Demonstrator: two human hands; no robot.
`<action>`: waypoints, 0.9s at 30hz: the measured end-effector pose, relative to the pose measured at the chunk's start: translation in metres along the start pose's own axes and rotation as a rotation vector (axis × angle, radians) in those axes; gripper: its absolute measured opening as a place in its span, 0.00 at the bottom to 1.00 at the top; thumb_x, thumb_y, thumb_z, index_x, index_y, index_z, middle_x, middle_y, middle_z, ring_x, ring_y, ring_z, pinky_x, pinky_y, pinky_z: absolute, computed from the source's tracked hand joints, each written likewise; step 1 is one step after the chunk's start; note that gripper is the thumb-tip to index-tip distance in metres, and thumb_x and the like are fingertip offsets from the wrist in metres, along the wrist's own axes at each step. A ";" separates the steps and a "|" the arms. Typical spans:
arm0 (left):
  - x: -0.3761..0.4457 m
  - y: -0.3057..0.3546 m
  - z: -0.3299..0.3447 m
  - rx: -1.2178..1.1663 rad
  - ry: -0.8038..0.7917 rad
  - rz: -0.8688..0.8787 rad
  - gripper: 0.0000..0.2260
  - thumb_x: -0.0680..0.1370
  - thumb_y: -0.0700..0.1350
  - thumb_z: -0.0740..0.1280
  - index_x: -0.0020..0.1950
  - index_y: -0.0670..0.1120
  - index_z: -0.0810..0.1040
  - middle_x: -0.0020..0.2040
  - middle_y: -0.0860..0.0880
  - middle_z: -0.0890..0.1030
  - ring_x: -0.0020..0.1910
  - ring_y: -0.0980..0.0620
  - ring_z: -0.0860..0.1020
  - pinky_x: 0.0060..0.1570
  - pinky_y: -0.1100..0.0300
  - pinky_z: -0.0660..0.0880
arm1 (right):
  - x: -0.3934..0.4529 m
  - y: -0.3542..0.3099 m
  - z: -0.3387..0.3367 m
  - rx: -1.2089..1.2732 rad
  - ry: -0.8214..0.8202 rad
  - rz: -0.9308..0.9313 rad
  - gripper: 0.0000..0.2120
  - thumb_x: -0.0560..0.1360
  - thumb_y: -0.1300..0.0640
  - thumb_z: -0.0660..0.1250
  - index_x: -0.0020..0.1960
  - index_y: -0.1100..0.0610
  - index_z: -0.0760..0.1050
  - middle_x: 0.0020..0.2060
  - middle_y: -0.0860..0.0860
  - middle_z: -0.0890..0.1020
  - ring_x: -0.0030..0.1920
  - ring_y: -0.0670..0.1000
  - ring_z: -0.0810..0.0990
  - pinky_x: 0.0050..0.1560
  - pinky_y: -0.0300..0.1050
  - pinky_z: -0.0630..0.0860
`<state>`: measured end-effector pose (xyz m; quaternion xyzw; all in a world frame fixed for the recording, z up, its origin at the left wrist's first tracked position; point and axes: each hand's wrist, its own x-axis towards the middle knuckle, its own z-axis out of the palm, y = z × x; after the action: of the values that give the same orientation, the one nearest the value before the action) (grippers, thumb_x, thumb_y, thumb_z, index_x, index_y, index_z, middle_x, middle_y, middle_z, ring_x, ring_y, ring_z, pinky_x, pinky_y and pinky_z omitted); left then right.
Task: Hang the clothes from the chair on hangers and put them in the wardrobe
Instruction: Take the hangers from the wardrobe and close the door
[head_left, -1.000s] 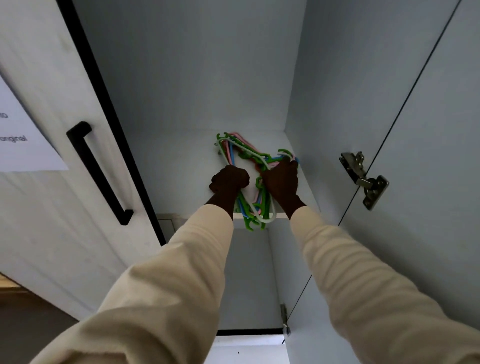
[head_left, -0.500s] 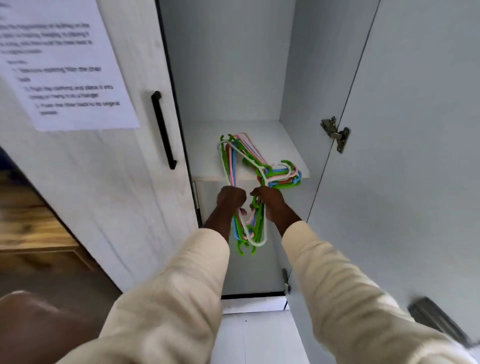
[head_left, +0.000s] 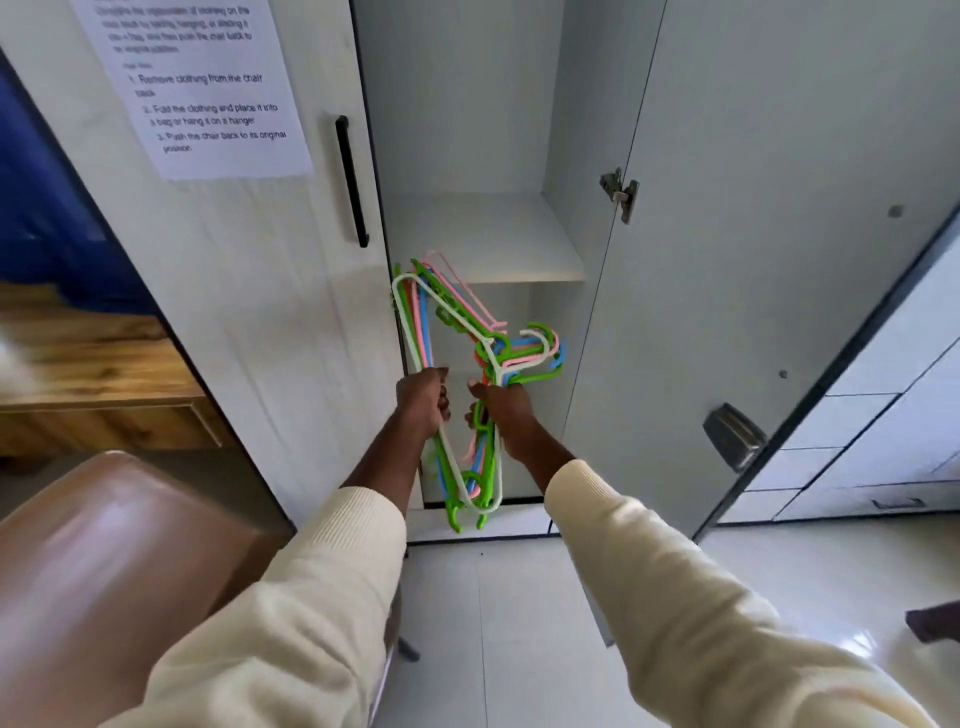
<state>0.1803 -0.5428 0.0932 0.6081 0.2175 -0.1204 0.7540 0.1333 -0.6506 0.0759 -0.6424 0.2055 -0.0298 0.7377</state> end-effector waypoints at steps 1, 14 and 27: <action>-0.007 -0.007 -0.006 0.008 0.023 0.017 0.13 0.77 0.40 0.68 0.35 0.45 0.68 0.17 0.52 0.63 0.14 0.55 0.59 0.21 0.70 0.58 | -0.011 0.005 -0.003 -0.058 -0.027 0.019 0.11 0.73 0.58 0.73 0.38 0.57 0.72 0.29 0.58 0.73 0.29 0.56 0.74 0.37 0.51 0.76; -0.118 -0.089 0.027 0.390 0.409 0.264 0.21 0.74 0.52 0.72 0.56 0.36 0.80 0.54 0.36 0.82 0.55 0.36 0.80 0.54 0.48 0.77 | -0.147 -0.058 -0.146 -0.647 0.486 -1.013 0.17 0.73 0.46 0.71 0.43 0.60 0.78 0.45 0.56 0.77 0.48 0.59 0.75 0.50 0.52 0.72; -0.185 -0.126 0.073 0.430 0.407 0.239 0.16 0.67 0.51 0.77 0.46 0.41 0.83 0.36 0.44 0.83 0.35 0.45 0.82 0.41 0.57 0.78 | -0.132 -0.153 -0.282 0.028 0.329 -0.572 0.28 0.85 0.47 0.46 0.73 0.68 0.62 0.73 0.60 0.67 0.72 0.53 0.66 0.68 0.38 0.64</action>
<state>-0.0248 -0.6584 0.0839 0.7864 0.2603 0.0499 0.5579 -0.0502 -0.9004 0.2327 -0.6503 0.1325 -0.3420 0.6652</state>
